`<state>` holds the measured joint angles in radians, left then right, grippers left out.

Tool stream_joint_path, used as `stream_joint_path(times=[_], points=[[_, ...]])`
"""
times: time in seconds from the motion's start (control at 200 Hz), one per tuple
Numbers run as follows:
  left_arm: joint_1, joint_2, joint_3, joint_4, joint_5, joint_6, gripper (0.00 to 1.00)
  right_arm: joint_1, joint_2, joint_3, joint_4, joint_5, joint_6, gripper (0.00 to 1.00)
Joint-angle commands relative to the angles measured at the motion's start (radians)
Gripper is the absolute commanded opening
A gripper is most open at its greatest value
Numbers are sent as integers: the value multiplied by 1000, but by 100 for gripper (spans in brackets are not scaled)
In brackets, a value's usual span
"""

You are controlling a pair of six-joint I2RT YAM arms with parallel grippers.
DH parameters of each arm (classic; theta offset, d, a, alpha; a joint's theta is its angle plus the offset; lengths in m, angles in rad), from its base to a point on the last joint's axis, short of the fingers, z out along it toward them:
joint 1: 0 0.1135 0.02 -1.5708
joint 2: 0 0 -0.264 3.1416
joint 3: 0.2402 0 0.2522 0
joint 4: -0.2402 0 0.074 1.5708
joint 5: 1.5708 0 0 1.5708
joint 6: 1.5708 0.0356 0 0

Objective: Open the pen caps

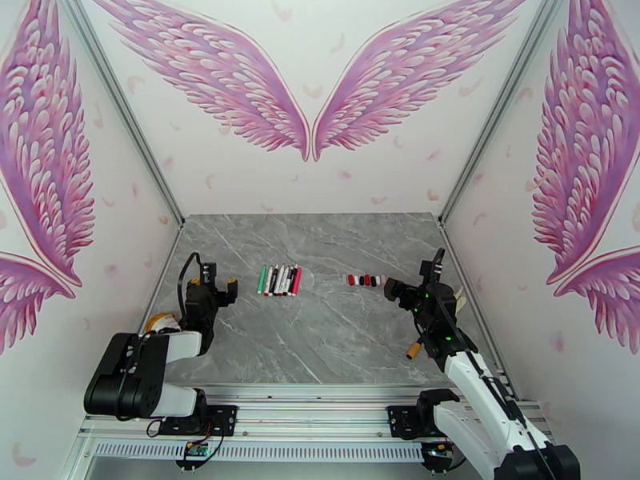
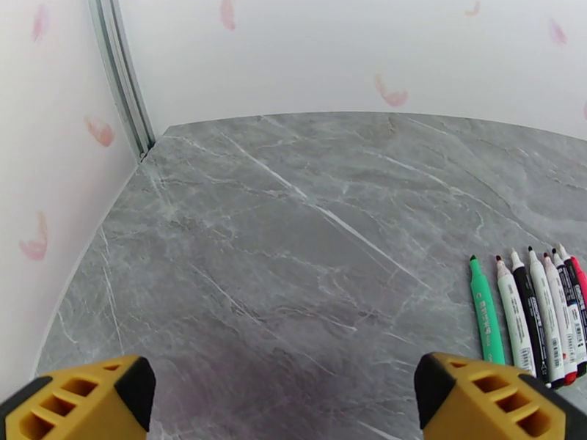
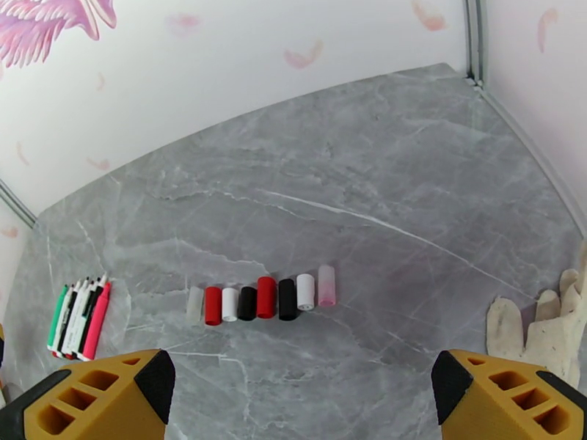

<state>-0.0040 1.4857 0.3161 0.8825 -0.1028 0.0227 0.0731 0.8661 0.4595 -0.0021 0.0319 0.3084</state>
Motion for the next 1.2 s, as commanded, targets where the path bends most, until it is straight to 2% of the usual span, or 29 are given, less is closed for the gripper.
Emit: stream_joint_path(times=[0.0, 0.055, 0.36, 0.56, 0.775, 1.005, 1.194], points=[[35, 35, 19, 77, 107, -18, 99, 4, 16, 22, 30, 44, -63, 99], [41, 36, 72, -27, 154, -5, 99, 4, 30, 26, 37, 60, -77, 99], [37, 36, 72, -25, 112, -14, 99, 4, 180, 44, 142, 146, -151, 99], [35, 36, 72, -26, 107, -14, 99, 3, 310, 41, 282, 209, -214, 99], [34, 37, 73, -27, 106, -13, 99, -1, 503, 16, 542, 152, -281, 99], [33, 36, 72, -27, 104, -13, 99, -9, 604, -32, 742, 106, -265, 99], [33, 35, 73, -27, 104, -13, 99, -12, 622, -51, 788, 35, -282, 99]])
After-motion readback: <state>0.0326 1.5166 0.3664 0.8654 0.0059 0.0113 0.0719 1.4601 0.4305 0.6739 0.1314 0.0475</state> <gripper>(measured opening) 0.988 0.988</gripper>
